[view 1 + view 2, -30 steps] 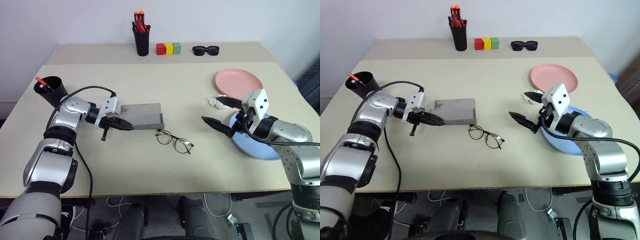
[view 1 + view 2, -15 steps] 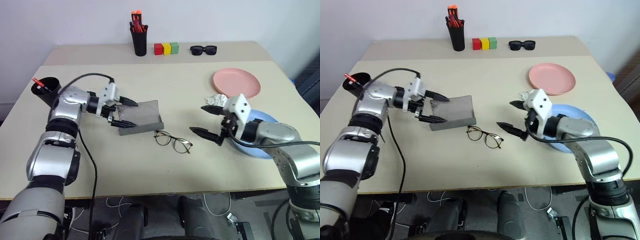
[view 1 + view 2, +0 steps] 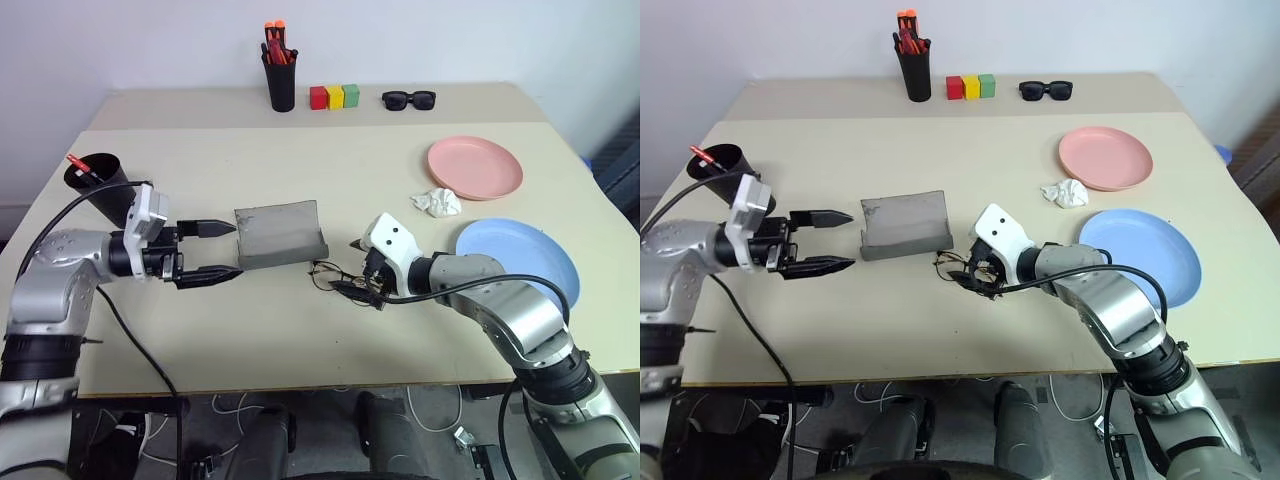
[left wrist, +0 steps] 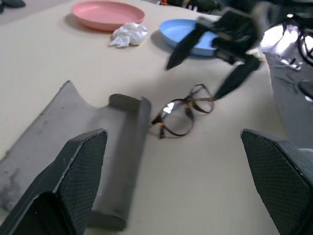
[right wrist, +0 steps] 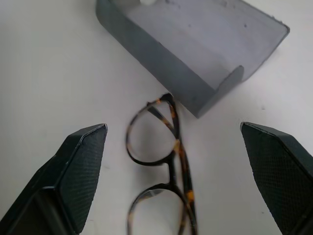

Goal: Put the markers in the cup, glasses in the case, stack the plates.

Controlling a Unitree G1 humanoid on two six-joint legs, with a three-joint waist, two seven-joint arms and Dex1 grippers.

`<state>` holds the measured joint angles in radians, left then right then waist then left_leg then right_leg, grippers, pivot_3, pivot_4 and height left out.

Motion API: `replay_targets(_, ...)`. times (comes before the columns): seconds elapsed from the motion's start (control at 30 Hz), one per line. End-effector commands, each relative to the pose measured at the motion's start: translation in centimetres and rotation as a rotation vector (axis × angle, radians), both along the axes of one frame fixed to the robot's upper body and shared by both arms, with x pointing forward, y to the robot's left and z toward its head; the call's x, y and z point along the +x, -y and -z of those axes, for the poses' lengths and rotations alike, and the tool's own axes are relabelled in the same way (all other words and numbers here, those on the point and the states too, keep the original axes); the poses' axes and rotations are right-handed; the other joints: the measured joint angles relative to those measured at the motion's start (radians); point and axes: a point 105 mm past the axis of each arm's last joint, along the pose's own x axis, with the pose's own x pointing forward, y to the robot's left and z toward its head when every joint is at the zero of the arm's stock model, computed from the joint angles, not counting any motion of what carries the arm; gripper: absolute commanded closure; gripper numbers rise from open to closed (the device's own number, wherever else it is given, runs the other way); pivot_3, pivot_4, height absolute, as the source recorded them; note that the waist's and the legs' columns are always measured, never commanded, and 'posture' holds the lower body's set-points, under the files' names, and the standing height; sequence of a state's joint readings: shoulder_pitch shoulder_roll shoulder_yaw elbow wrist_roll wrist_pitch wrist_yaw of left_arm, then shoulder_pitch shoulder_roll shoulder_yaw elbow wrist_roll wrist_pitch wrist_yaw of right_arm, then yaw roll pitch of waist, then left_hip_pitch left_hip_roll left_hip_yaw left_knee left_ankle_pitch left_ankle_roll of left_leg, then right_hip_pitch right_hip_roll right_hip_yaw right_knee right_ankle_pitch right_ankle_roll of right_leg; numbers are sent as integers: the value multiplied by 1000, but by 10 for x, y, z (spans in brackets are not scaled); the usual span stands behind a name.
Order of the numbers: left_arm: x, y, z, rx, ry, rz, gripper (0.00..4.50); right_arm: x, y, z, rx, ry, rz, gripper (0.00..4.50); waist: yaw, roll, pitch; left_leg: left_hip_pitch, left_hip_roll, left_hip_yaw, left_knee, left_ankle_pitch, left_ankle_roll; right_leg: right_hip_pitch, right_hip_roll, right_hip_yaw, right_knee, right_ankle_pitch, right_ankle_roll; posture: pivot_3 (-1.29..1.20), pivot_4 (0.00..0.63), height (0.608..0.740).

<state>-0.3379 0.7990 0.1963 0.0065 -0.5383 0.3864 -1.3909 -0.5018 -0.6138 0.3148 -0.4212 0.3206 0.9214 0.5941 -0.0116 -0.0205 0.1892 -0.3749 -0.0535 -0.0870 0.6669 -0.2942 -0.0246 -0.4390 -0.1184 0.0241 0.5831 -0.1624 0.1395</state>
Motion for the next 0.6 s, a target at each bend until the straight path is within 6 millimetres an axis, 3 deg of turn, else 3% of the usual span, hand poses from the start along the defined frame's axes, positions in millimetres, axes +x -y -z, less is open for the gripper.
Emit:
replay_targets(0.03, -9, -2, -13, -27, 46, -18, 13, 2, 0, 1, -17, -3, 2, 263, -1, 0, 0, 0, 0, 0, 0, 0, 0, 0, 0, 0, 0, 0, 0, 0, 150, 740)
replay_targets(0.1, -12, -4, -12, -30, 45, -26, 0, 2, 2, 7, -39, -24, 5, 855, -2, 0, 0, 0, 0, 0, 0, 0, 0, 0, 0, 0, 0, 0, 0, 0, 150, 740)
replay_targets(0.3, -14, -9, -7, -27, 34, -46, 0, 0, 2, 15, -48, -57, 12, 3791, -3, 0, 0, 0, 0, 0, -1, 0, 0, 0, 0, 0, -1, 0, 0, 0, 150, 740)
replay_targets(0.6, -11, 4, -10, -10, 62, -22, 0, -3, 2, 16, -61, -62, -12, 3791, -2, 0, 0, 0, 0, 0, -1, 0, 0, 0, 0, 0, -1, 0, 0, 0, 150, 740)
